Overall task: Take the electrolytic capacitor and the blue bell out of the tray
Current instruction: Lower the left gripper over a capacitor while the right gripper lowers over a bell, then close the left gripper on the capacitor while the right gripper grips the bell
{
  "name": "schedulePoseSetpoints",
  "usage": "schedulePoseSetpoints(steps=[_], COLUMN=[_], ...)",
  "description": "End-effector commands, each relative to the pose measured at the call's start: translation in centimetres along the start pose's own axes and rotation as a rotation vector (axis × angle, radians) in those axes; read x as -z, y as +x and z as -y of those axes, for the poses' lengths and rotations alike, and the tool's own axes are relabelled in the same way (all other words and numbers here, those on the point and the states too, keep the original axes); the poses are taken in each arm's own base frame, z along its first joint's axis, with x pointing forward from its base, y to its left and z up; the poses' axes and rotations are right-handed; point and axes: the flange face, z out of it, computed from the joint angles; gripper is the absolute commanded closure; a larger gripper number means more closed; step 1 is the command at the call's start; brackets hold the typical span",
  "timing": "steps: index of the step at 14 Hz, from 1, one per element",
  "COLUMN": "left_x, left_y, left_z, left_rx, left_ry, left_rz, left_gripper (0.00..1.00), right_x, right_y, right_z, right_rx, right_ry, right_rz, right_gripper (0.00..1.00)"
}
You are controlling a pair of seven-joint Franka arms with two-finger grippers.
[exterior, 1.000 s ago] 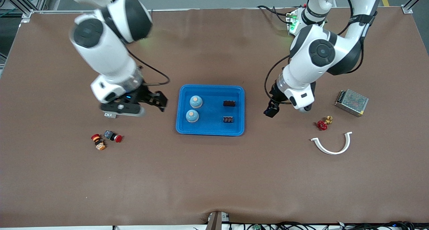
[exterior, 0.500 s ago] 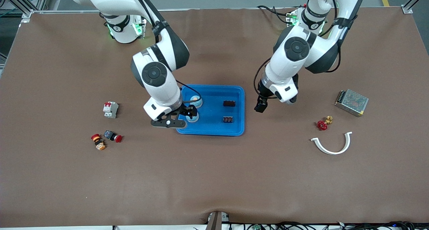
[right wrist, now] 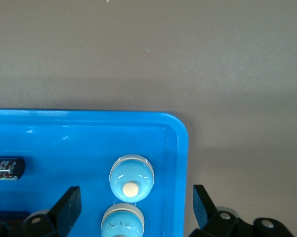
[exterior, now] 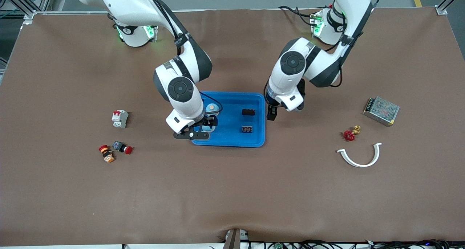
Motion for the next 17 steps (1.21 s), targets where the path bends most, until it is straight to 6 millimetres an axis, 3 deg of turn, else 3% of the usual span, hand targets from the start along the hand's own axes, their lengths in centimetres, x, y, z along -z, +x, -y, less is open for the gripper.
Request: schedulePoseSetpoints(steps=[1,4,8,11,17], left_x=[-1.5,-3.8,-7.0,-7.9,-7.9], left_y=[-2.0,-3.8,-4.7,-5.4,-6.4], left_z=[1.2,2.5,2.6,2.7,0.8], left_rx=[0.024,0.030,0.041,0.029,0.030], left_ry=[-0.007,0.005,-0.045,-0.053,-0.072], left_rz=[-0.009,-0.023,-0.050,-0.037,-0.013], left_gripper=[0.00,0.00,0.00,0.00,0.00], right_x=[-0.3,-2.2,-4.0,-5.3,-7.6], right_y=[0.1,0.1,0.0,-0.5,-1.9], right_z=[0.6,0.5,1.5,2.1,2.5], right_rx=[0.018,0.019,0.028,0.010,0.034], right_ry=[0.009,-0.003,0.018,0.055,0.040], right_rz=[0.007,0.019,-0.004,0.007,0.009], right_gripper=[0.00,0.00,0.00,0.00,0.00])
